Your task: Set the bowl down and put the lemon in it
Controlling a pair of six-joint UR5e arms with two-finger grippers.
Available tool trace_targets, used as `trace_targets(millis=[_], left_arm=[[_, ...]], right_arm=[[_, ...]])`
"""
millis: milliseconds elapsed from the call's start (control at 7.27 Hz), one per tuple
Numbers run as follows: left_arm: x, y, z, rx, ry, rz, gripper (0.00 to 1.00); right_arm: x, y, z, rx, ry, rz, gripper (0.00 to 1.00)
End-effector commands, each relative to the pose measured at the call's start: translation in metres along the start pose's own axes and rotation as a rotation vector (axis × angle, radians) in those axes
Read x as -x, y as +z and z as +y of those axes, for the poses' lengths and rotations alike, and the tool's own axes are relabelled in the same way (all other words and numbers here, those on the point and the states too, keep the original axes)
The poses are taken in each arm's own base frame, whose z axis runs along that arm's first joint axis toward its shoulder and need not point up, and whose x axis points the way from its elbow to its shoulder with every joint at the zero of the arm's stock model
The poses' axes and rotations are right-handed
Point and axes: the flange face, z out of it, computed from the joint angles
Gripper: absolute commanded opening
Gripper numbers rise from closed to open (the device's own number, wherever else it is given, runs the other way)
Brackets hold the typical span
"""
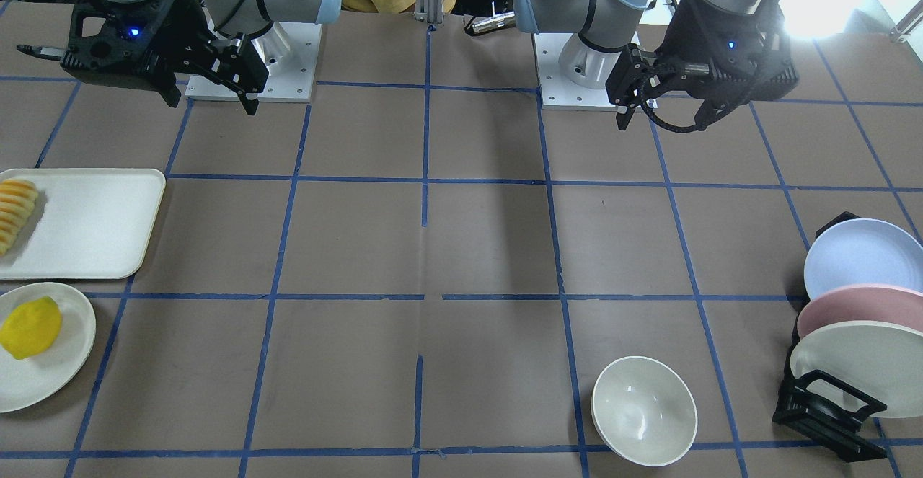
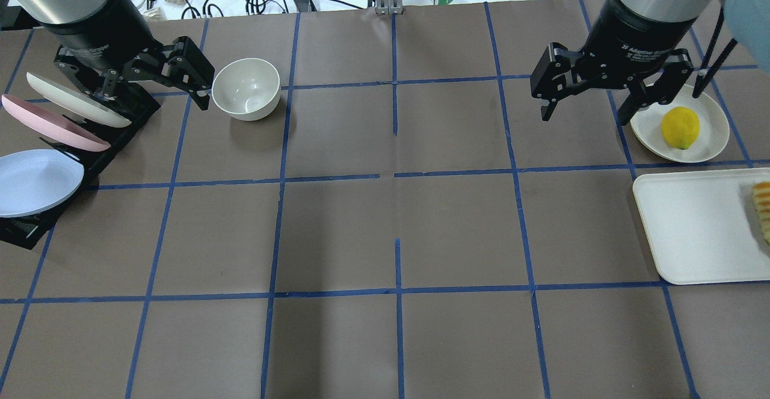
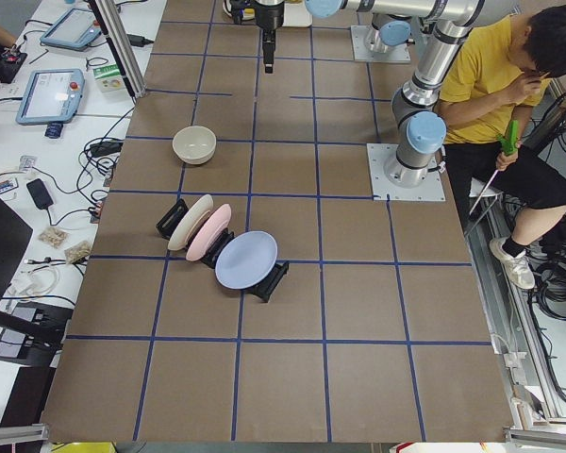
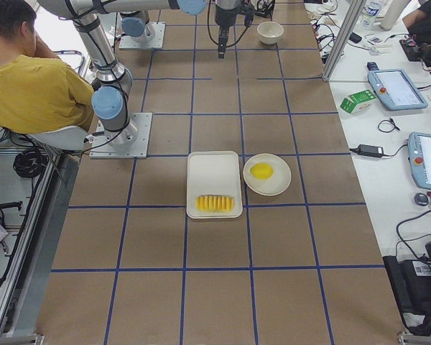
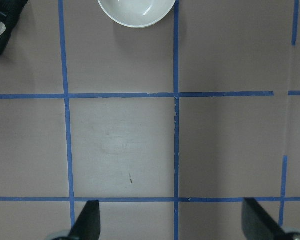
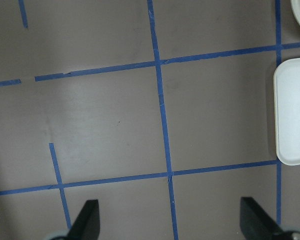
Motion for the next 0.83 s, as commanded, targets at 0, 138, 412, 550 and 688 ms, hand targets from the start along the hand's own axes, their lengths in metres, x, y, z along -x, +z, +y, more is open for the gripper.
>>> trace_targets(millis=[0, 138, 412, 550, 688], left_arm=[[0.0, 0.003, 0.0, 0.006, 0.002, -0.002, 1.0], [0.001, -0.001, -0.01, -0.01, -0.005, -0.009, 1.0], [0.029, 0.027, -0.069, 0.009, -0.06, 0.036, 1.0], [0.039, 0.072, -0.111, 0.01, -0.052, 0.028, 1.0], [0.072, 0.118, -0.151, -0.003, -0.049, 0.032, 1.0]], right_arm=[[-0.001, 0.002, 0.001, 0.01, 0.002, 0.002, 1.0], [-0.001, 0.002, 0.0, 0.01, -0.01, 0.002, 1.0], [-0.011, 0.003, -0.007, 0.001, 0.004, 0.027, 1.0], [-0.036, 0.005, -0.017, 0.001, 0.038, 0.07, 1.0], [-0.076, 0.017, -0.039, 0.03, 0.047, 0.062, 1.0]])
